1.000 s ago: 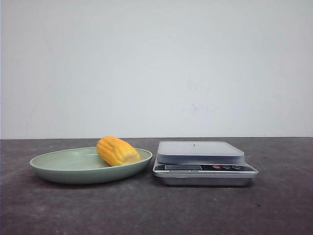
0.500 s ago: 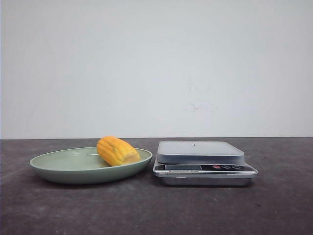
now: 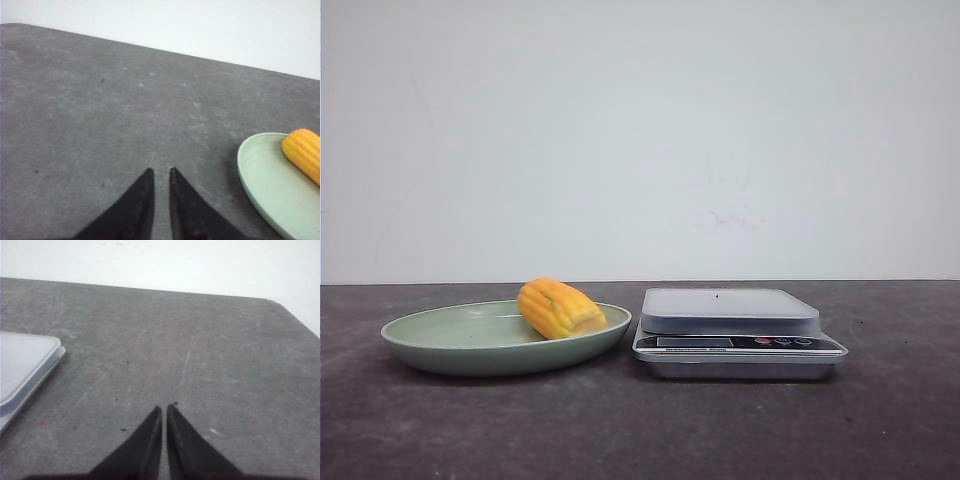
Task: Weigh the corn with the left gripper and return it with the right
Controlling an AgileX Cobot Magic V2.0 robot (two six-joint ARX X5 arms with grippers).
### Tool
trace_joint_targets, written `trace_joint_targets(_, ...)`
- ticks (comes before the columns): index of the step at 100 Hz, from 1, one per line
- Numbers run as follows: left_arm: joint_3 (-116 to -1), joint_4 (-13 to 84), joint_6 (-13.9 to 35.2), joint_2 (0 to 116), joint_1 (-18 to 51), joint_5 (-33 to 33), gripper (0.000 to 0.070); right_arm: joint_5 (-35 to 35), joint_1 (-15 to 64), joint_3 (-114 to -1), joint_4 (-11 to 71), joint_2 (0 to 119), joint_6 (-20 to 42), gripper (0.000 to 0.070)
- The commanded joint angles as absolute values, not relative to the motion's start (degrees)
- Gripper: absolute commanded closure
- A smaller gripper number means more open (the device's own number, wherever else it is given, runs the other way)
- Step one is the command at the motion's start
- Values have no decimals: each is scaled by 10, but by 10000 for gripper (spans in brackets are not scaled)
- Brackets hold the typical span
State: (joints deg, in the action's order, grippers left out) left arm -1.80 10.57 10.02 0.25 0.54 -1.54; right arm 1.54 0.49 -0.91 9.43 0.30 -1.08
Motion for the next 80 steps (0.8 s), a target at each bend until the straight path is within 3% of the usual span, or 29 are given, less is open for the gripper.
trace_joint_targets(1,-8,107,97,2,5,-15,688,17,6,-8,86,2,9,689)
trace_joint_targets(64,-8,106,100,3,5,-15,689,29,6,-8,93,2,56,694)
trace_joint_targets(80,-34,94,174,4,5,-14,688,16,6,-37,97,6,148,696)
